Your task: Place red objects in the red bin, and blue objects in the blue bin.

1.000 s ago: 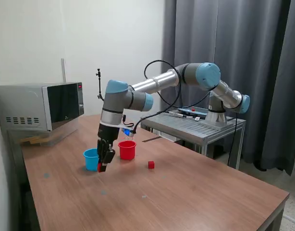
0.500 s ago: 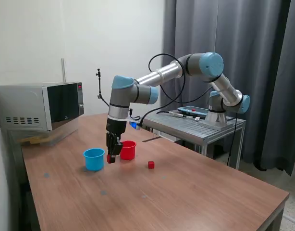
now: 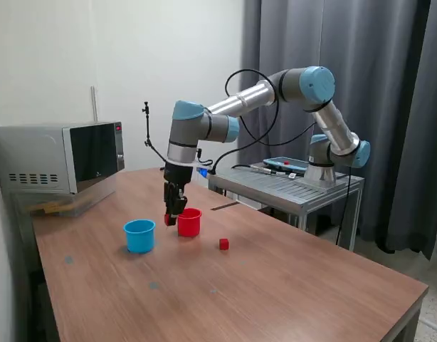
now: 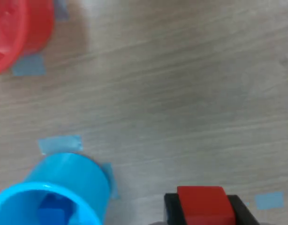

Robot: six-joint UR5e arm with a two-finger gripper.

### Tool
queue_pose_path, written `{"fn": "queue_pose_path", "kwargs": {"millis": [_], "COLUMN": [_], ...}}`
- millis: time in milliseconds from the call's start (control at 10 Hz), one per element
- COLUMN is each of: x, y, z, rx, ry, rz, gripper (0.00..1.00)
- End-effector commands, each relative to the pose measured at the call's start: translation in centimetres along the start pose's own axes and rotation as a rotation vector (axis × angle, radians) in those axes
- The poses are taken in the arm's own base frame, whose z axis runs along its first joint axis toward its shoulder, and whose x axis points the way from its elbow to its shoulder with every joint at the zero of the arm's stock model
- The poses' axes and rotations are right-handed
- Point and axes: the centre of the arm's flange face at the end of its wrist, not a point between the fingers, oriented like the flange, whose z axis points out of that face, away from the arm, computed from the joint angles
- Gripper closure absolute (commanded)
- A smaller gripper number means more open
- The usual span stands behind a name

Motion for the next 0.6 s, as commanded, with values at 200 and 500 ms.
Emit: {"fn": "queue_pose_path", "kwargs": {"millis": [200, 500], "x": [-6.3, -9.3], "y": [-2.3, -3.2], "z": [-0.9, -1.2], "rx": [0.058, 0.079], "ry": [-0.060, -0.080], "rz": [0.085, 0.129], "gripper": [1.00, 1.00]}}
